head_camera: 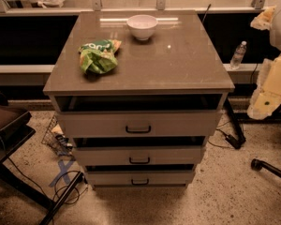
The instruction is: Open bottom drawer
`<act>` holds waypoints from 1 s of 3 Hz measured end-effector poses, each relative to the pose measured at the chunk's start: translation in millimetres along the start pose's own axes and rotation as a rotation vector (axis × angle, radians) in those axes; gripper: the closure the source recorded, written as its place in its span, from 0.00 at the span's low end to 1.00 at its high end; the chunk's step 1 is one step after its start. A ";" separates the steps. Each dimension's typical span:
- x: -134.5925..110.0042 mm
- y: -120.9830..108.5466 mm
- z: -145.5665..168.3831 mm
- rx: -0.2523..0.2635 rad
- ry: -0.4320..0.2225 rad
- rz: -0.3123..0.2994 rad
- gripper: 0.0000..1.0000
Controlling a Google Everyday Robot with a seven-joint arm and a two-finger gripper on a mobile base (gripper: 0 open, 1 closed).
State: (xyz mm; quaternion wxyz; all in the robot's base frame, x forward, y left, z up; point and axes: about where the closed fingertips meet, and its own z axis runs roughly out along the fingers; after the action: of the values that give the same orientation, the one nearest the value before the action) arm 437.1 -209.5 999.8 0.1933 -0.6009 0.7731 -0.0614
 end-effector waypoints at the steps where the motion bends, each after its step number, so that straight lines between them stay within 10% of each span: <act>1: 0.0 0.0 -0.1 0.000 0.000 0.000 0.00; 3: 31.5 11.6 52.0 0.081 -0.076 -0.053 0.00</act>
Offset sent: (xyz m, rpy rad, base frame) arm 0.0113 -0.0260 -0.0611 0.0280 -0.2295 0.0714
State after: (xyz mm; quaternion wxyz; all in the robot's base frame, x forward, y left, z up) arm 439.6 -229.2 941.2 0.2448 -0.6148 0.7460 -0.0749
